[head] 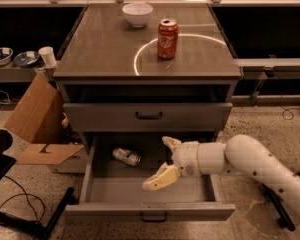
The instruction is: Place 7up can into middle drawer
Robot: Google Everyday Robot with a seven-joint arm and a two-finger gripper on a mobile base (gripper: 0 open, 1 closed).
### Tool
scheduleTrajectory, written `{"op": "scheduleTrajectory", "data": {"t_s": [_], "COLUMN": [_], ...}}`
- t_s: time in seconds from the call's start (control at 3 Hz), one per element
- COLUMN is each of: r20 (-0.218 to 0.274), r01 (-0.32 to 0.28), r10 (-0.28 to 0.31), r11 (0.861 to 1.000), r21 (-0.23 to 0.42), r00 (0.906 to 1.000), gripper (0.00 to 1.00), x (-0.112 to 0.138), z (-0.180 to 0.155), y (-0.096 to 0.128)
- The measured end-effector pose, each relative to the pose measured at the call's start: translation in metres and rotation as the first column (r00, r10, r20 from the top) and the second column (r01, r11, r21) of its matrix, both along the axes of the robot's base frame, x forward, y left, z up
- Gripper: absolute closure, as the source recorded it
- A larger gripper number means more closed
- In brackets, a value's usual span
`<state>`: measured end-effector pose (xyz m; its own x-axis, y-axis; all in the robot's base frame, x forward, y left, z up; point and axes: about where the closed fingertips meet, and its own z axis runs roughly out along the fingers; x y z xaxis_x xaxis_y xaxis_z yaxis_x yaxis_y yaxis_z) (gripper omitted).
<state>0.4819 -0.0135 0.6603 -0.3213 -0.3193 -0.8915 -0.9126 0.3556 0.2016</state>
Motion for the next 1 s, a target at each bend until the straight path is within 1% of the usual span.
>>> {"op": "scheduleTrajectory", "data": {"t_s": [0.33,0.67,1.0], "r20": [-0.025,-0.123,-0.148], "r01": [-0.074,-0.118,-0.018], "r10": [0.072,0.096,-0.043], "r11": [0.996,0.975,0.922], "r21": [-0.051,-0.187,-0.386], "r00": [0.9971,0.9878,0.9881], "gripper": [0.00,0.00,0.00], "x": [-0.007,-0.022,-0.036], "z": [0.042,0.074,0.083], "y": [-0.014,-0.026,-0.035]}}
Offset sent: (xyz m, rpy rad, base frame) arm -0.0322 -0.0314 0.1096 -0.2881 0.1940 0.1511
